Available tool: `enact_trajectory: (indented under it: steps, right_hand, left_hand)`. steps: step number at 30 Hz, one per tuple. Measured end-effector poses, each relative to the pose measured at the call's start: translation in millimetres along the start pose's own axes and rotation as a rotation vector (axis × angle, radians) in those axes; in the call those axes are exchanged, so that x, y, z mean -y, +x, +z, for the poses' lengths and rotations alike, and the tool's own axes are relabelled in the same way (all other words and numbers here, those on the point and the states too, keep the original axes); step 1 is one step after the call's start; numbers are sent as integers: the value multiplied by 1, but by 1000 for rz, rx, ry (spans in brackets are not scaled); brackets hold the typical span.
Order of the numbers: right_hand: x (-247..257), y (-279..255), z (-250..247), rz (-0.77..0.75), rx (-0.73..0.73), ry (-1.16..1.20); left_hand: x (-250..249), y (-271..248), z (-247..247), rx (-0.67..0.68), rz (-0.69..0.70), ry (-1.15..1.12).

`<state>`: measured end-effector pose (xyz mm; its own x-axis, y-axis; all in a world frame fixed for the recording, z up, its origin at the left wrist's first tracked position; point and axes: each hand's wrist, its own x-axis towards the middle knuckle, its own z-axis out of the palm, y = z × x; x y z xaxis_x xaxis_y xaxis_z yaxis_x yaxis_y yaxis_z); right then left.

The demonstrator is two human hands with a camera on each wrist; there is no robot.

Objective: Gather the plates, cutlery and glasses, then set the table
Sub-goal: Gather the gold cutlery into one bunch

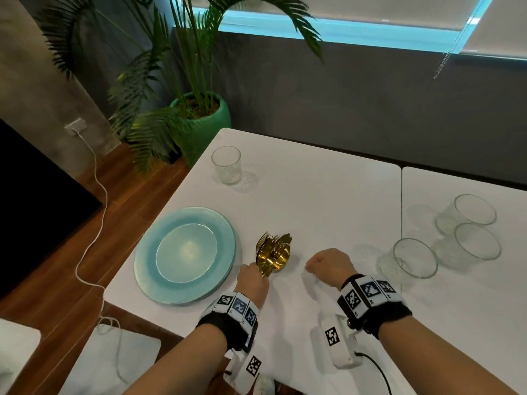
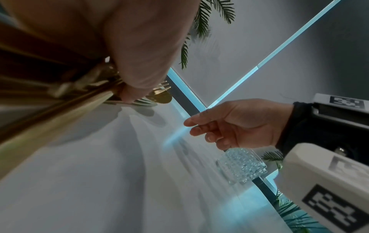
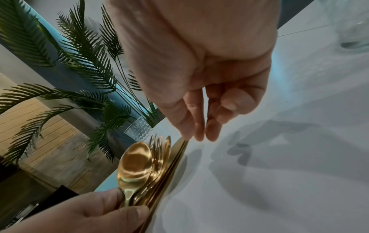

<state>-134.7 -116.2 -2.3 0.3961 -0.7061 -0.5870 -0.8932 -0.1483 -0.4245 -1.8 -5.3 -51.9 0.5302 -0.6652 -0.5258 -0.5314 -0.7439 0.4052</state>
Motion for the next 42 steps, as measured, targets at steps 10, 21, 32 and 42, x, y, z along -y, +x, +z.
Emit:
enact_trajectory:
  steps: [10,21,32,42]
  right_hand:
    - [-9,-8,-2,-5,-15,46]
    - [-14,-5,4,10,-6,37]
    - [-15,-1,8,34,6,42]
    - [-10,3,13,30,8,26]
  left_hand:
    - [3,5,1,11,-53,81]
    - [-4,-3,-10,-11,-51,83]
    - [-1,-2,-13,-132,-76,155]
    - [-4,-5,-19,-106,-91,41]
